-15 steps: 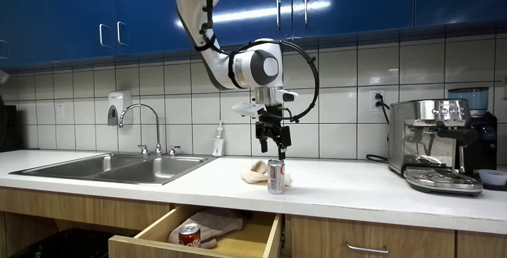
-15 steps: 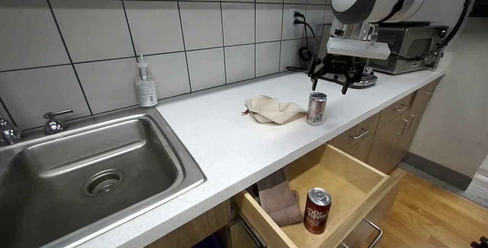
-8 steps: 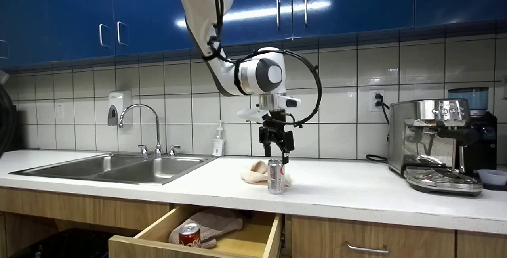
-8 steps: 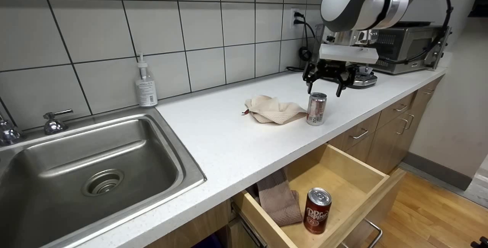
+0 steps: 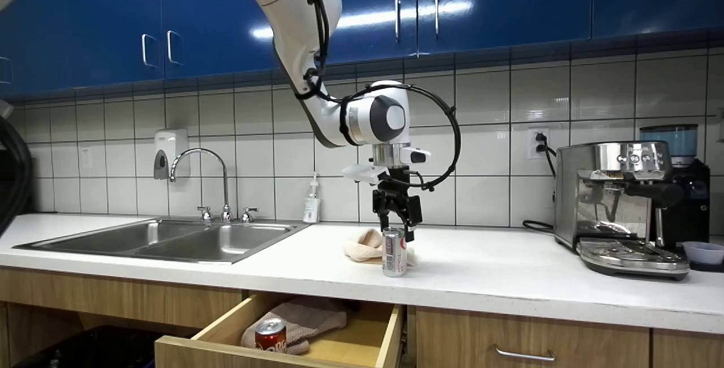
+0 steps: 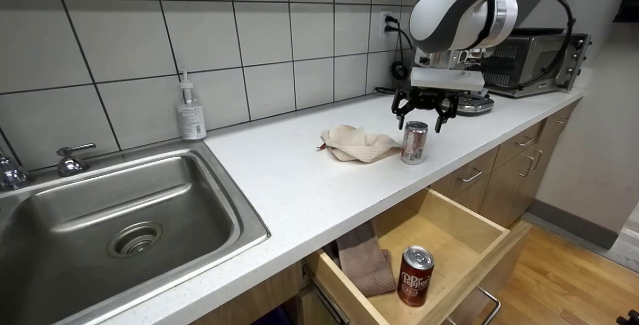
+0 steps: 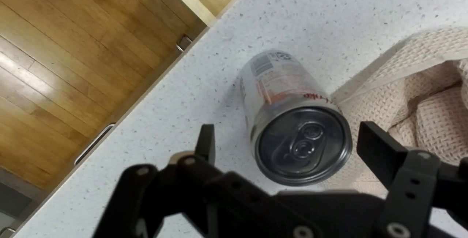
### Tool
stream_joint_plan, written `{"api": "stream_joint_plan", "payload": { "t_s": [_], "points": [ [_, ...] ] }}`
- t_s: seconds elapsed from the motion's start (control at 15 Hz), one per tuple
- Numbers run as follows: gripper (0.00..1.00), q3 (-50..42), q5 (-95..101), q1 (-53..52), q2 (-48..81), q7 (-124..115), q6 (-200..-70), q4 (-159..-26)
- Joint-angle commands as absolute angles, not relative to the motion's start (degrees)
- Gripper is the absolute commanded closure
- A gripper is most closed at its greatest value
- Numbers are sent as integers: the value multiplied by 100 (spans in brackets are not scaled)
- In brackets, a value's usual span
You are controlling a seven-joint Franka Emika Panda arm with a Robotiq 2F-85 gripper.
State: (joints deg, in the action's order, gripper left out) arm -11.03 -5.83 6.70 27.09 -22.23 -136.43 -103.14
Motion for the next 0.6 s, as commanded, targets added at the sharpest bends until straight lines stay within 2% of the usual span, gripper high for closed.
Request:
{"api": "stream_joint_plan", "payload": {
  "t_s": [0.0, 0.53],
  "points": [
    [0, -1035, -723, 759, 2881, -2184, -13367, -9989],
    [0, -999, -888, 767, 2865, -2162, -13384, -10059]
  ]
}}
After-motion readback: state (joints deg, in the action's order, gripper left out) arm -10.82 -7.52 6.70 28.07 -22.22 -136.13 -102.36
